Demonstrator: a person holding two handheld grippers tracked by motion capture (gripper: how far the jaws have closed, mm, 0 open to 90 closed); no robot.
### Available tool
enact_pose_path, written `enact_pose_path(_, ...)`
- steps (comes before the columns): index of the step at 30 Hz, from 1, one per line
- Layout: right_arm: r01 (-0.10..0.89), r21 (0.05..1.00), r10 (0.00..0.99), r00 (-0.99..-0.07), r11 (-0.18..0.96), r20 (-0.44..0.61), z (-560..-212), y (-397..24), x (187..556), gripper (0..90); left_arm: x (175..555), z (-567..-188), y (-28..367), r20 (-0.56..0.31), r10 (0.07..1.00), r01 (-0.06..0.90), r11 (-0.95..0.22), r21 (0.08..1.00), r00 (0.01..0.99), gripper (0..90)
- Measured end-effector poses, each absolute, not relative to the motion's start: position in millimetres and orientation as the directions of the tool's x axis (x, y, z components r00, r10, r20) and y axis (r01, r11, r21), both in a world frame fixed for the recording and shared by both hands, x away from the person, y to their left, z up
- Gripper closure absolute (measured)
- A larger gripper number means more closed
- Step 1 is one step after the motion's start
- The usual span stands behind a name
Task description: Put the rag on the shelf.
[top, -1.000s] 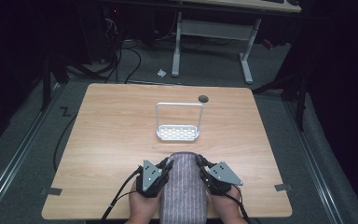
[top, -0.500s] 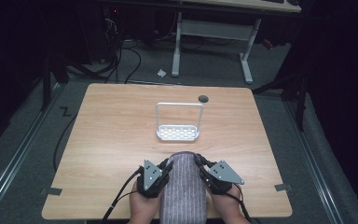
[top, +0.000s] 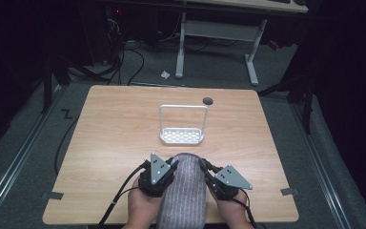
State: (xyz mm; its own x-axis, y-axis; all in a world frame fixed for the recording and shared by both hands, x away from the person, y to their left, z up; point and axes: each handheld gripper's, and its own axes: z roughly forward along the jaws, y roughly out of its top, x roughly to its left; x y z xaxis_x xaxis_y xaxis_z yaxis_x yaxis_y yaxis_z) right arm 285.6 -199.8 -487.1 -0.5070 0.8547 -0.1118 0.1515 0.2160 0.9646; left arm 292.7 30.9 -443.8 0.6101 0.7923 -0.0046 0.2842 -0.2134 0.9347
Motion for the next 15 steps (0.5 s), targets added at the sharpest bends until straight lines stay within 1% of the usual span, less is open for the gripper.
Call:
enact_pose_path(2, 0.137, 0.972, 0.861, -0.498, 0.193, -0.101, -481.1, -202.8, 284.1, 84.2, 291.1, -439.2, 32.2, -0.012, 0.790, 0.244, -0.174, 0.954, 0.613, 80.1)
enact_pose_path(6, 0.084, 0.980, 0.864, -0.490, 0.178, -0.115, -463.5, -204.7, 283.5, 84.2, 291.0, -429.9, 32.5, 0.001, 0.787, 0.152, -0.120, 0.981, 0.617, 80.2)
enact_pose_path(15, -0.029, 0.990, 0.872, -0.470, 0.141, -0.138, -420.7, -203.6, 290.6, 84.2, 302.1, -410.2, 35.9, 0.009, 0.784, 0.060, -0.060, 0.996, 0.620, 80.5)
